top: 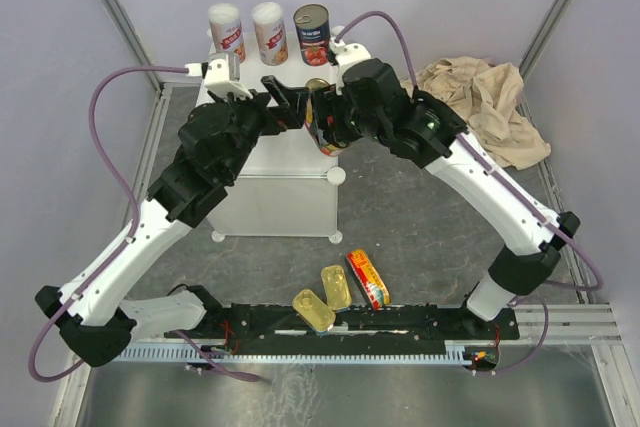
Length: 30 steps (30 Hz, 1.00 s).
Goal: Place and organize the canned foods onto the counter
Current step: Place the canned food on the counter.
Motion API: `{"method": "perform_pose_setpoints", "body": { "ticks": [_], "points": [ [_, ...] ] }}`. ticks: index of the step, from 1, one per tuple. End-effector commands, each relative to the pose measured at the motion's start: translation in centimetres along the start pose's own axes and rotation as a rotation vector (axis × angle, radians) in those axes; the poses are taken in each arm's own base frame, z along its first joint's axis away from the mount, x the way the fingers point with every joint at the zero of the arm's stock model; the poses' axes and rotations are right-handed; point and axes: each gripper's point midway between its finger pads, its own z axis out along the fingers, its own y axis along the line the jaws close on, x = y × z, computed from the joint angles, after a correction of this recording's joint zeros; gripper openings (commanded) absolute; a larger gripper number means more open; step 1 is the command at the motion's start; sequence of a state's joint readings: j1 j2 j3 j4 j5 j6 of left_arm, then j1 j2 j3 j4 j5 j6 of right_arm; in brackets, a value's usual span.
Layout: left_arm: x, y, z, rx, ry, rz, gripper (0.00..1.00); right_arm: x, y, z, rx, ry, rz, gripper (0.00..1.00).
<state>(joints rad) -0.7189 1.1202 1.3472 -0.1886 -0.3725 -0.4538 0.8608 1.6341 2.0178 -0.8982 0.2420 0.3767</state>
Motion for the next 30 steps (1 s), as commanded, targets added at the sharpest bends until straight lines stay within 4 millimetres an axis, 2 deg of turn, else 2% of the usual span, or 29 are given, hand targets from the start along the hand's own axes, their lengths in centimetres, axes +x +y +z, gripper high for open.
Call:
{"method": "perform_pose_setpoints", "body": {
  "ticks": [1, 16, 20, 22, 24, 28, 30],
  "points": [
    [-3.3, 0.7, -0.9, -0.032, -0.13, -0.065, 0.99, -4.7, 1.2, -1.3, 0.007, -0.132, -0.021, 0.17],
    [-3.4, 3.7, -2.1, -0.121, -0.184, -0.055, 0.99, -3.5, 2.6, 3.9, 0.039, -0.072, -0.057, 0.18],
    [-3.4, 4.0, -2.1, -0.13, -0.188, -0.053, 0.99, -3.2, 2.8, 4.7, 0.037, -0.067, -0.054, 0.22],
    [-3.3, 4.1, -2.1, -0.133, -0.187, -0.053, 0.99, -3.0, 3.1, 4.9, 0.028, -0.064, -0.052, 0.31],
    [-3.2, 4.1, -1.9, -0.133, -0.183, -0.056, 0.99, -2.8, 3.4, 5.0, 0.015, -0.064, -0.051, 0.44],
    [-3.0, 4.1, -1.7, -0.136, -0.179, -0.062, 0.99, -2.7, 3.7, 4.8, -0.006, -0.075, -0.046, 0.76],
    [-3.0, 4.1, -1.7, -0.136, -0.178, -0.063, 0.99, -2.9, 3.8, 4.5, -0.011, -0.084, -0.044, 0.84]
  ]
}}
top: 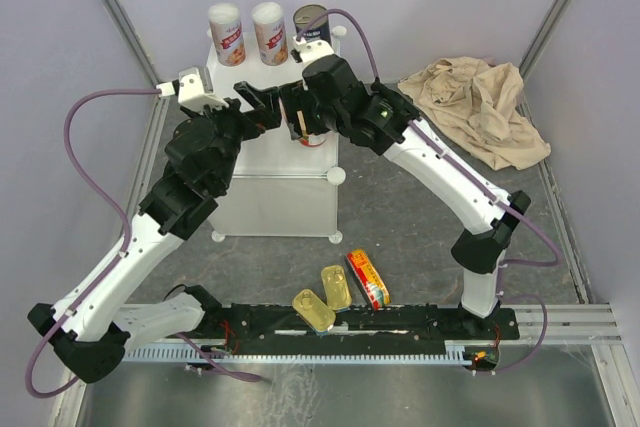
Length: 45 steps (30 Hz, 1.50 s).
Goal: Place and organize the canned foods onto the counter
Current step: Place the canned food on the counter, then adjust the canned food at the counter.
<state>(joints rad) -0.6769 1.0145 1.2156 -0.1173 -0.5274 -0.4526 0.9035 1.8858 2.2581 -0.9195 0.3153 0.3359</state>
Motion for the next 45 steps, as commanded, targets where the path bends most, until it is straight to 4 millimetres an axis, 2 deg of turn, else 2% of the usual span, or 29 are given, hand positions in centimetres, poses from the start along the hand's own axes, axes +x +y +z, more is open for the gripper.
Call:
{"method": "perform_pose_setpoints", "body": {
  "ticks": [1, 3, 5, 11, 17, 23, 25, 29, 30, 33, 37, 45],
  "points": [
    [-1.5, -0.7, 0.1, 0.019, -0.05, -0.053, 0.99, -2.6, 1.0, -1.6, -0.05, -0.104, 0.029, 0.86],
    [-1.5, -0.8, 0.1, 0.019, -0.049, -0.057, 0.99, -2.8, 1.0, -1.9, -0.057, -0.113, 0.031, 0.93],
    [-1.4, -0.8, 0.2, 0.02, -0.048, -0.061, 0.99, -2.8, 1.0, -2.1, -0.06, -0.117, 0.031, 0.95],
    [-1.3, -1.0, 0.3, 0.024, -0.038, -0.066, 0.99, -3.5, 0.7, -3.6, -0.073, -0.162, 0.043, 0.95],
    [-1.7, -1.5, 0.2, 0.035, -0.033, -0.061, 0.99, -4.3, -0.2, -6.1, -0.079, -0.221, 0.06, 0.96],
    [-1.5, -1.8, 0.5, 0.045, -0.018, -0.051, 0.99, -3.1, -1.7, -7.5, -0.045, -0.255, 0.085, 0.92],
    [-1.5, -1.9, 0.4, 0.048, -0.017, -0.052, 0.99, -2.7, -2.2, -7.6, -0.035, -0.263, 0.095, 0.88],
    [-1.8, -2.0, 0.3, 0.056, -0.022, -0.054, 1.0, -2.7, -3.2, -8.5, -0.01, -0.312, 0.12, 0.6],
    [-1.9, -2.1, 0.2, 0.059, -0.023, -0.055, 1.0, -2.8, -3.6, -8.7, 0.01, -0.319, 0.123, 0.49],
    [-1.8, -2.2, 0.1, 0.069, -0.015, -0.053, 1.0, -2.8, -4.1, -8.7, 0.033, -0.32, 0.125, 0.37],
    [-1.6, -2.2, -0.1, 0.077, -0.006, -0.05, 0.99, -2.3, -4.3, -7.0, 0.052, -0.279, 0.121, 0.3],
    [-1.0, -2.0, -0.6, 0.091, 0.013, -0.042, 0.98, -1.8, -3.6, -4.4, 0.015, -0.253, 0.156, 0.29]
  ]
}}
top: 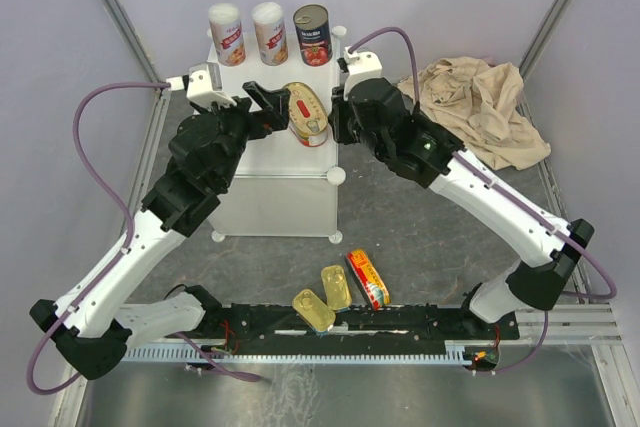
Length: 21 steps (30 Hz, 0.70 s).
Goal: Place and organize the canned foods onto the counter
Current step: Adjust the canned food at the counter.
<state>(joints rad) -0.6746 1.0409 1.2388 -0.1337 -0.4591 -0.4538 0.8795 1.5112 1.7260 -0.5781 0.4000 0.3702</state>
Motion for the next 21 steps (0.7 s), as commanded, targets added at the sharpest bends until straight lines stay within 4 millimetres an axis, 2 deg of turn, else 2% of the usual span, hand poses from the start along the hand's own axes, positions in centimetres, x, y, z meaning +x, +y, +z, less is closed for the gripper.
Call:
{"method": "perform_pose_setpoints", "body": {
  "ticks": [1, 13, 21],
  "points": [
    [-1.7, -0.8, -1.0, 0.039, -0.033, -0.046, 0.98, -1.9, 1.2, 0.8, -0.051, -0.057, 0.055, 0.29],
    [-0.5, 0.2, -0.9, 0.012, -0.026, -0.016, 0.98, -0.8, 3.8, 3.8, -0.119, -0.01, 0.067, 0.28],
    [0.4, -0.6, -0.8, 0.069, 0.014, 0.043, 0.99, -1.0, 4.7, 5.3, -0.13, -0.013, 0.069, 0.28]
  ]
}}
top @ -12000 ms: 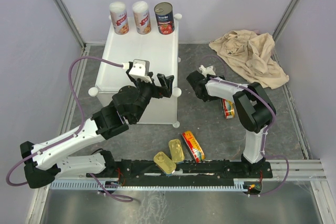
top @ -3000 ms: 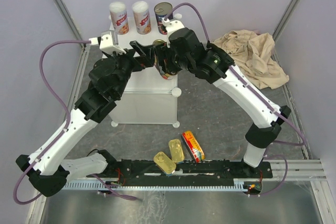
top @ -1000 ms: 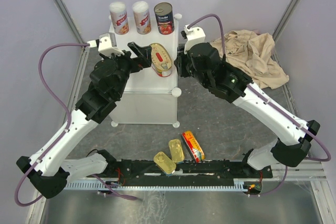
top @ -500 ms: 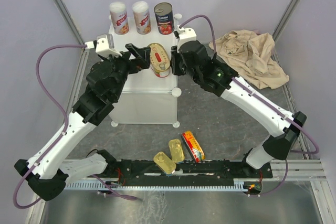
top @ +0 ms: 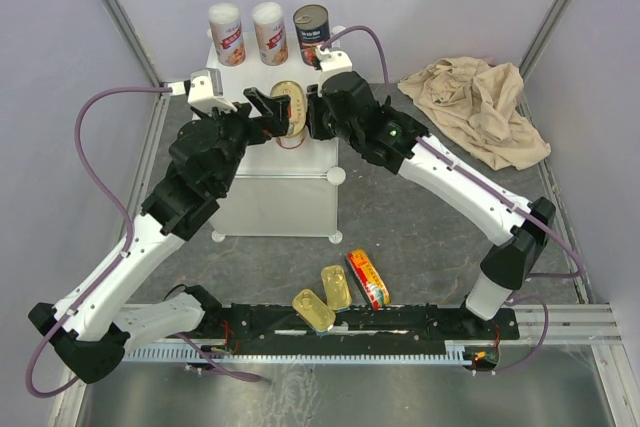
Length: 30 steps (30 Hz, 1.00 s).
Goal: Place and organize the canned foods onto the counter
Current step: Adjust the canned food at the counter.
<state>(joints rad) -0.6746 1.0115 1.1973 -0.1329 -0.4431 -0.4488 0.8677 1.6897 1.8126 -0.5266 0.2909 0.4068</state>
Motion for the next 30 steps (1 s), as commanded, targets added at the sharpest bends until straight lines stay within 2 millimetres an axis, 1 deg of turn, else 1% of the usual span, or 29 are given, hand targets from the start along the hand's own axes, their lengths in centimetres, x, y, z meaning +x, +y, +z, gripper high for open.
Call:
{"method": "perform_pose_setpoints", "body": {
  "ticks": [1, 3, 6, 9, 10, 14, 16, 17, 24, 26, 29, 30],
  "points": [
    [-0.4, -1.3, -0.2, 0.076, 0.002, 0.041, 0.99, -3.3, 1.7, 0.0, -0.058, -0.086, 0.035, 0.28],
    [-0.1, -2.0, -0.3, 0.116, 0.017, 0.058, 0.99, -3.5, 2.1, 0.2, -0.074, -0.091, 0.033, 0.28],
    [0.4, -2.4, -0.1, 0.137, 0.047, 0.085, 0.99, -3.7, 2.4, 0.5, -0.081, -0.089, 0.026, 0.28],
    [0.9, -2.1, 0.0, 0.125, 0.074, 0.114, 0.99, -3.6, 1.7, 0.4, -0.055, -0.095, 0.022, 0.28],
    [1.0, -1.8, 0.0, 0.111, 0.077, 0.119, 0.99, -4.0, 1.4, -0.2, -0.051, -0.108, 0.028, 0.28],
    [0.5, -0.3, -0.3, 0.036, 0.053, 0.125, 1.0, -3.8, -0.7, -1.8, -0.004, -0.13, 0.03, 0.29],
    [0.4, -0.1, -0.2, 0.02, 0.052, 0.128, 1.0, -3.9, -1.9, -2.7, 0.03, -0.142, 0.036, 0.3],
    [0.5, -0.1, -0.1, 0.014, 0.059, 0.131, 1.0, -4.3, -2.5, -3.6, 0.045, -0.157, 0.045, 0.31],
    [1.3, -0.9, 1.0, 0.015, 0.092, 0.136, 1.0, -4.8, -6.7, -7.3, 0.145, -0.202, 0.075, 0.35],
    [1.3, -1.4, 1.2, 0.017, 0.094, 0.147, 1.0, -4.9, -7.9, -8.5, 0.172, -0.219, 0.085, 0.35],
    [1.4, -2.1, 1.3, -0.006, 0.091, 0.176, 1.0, -4.5, -9.3, -9.9, 0.195, -0.232, 0.102, 0.36],
    [1.6, -2.1, 1.5, -0.02, 0.095, 0.194, 1.0, -4.0, -9.7, -10.1, 0.201, -0.228, 0.104, 0.36]
  ]
}}
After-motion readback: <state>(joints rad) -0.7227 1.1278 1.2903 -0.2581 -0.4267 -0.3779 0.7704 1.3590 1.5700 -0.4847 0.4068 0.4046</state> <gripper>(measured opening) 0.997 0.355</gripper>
